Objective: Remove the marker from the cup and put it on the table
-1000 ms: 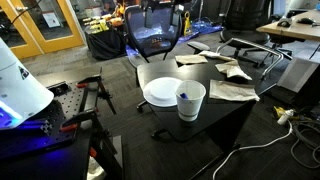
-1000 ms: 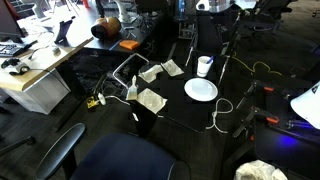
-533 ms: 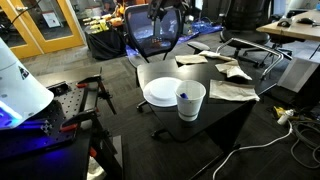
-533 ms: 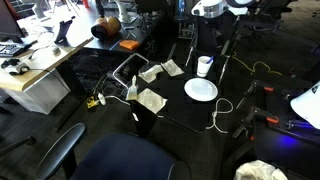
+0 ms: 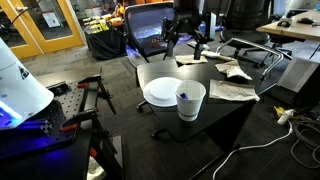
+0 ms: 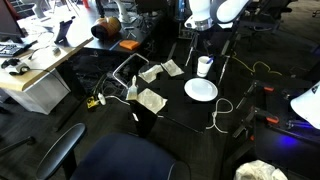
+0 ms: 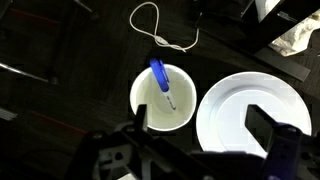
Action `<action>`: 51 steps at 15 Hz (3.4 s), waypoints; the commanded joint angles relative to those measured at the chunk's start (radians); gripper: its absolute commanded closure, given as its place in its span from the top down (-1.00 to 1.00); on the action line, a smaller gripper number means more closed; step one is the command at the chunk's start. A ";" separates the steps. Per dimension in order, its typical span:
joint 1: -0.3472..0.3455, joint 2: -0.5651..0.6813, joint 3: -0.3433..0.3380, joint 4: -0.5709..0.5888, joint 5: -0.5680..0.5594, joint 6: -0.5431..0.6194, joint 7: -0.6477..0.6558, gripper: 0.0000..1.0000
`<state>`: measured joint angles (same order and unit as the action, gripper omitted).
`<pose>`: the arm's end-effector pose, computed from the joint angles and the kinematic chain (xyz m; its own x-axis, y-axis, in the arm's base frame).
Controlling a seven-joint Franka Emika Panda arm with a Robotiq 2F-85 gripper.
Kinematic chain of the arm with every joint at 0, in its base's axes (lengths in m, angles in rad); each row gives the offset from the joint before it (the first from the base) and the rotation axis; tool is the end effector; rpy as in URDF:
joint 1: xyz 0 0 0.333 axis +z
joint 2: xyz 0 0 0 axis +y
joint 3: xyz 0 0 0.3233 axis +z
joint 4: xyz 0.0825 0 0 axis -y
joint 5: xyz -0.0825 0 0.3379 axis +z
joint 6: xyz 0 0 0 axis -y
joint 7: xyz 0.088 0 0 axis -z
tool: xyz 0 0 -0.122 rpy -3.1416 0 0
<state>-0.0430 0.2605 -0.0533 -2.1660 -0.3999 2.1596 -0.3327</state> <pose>0.4985 -0.0685 0.2854 0.8283 0.4239 -0.3664 0.5041 -0.8493 0.1569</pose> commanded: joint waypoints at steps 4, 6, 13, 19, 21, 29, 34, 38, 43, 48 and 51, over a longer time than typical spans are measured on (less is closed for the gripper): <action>-0.031 0.087 -0.001 0.064 -0.002 0.002 -0.052 0.62; -0.040 0.102 -0.001 0.077 -0.001 -0.003 -0.081 0.38; -0.074 0.155 -0.002 0.123 -0.004 -0.008 -0.179 0.07; -0.088 0.203 -0.001 0.160 -0.001 -0.009 -0.201 -0.24; -0.089 0.218 0.000 0.170 0.000 -0.012 -0.200 -0.29; -0.092 0.259 -0.002 0.188 -0.001 -0.016 -0.194 -0.21; -0.094 0.281 -0.002 0.200 -0.002 -0.024 -0.193 -0.28; -0.096 0.297 -0.004 0.209 -0.004 -0.032 -0.191 -0.29; -0.096 0.312 -0.008 0.222 -0.006 -0.045 -0.188 -0.24; -0.094 0.321 -0.015 0.228 -0.011 -0.060 -0.183 -0.73; -0.092 0.321 -0.016 0.229 -0.012 -0.063 -0.180 -1.00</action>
<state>-0.1358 0.5742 -0.0672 -1.9652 -0.3999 2.1381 -0.5072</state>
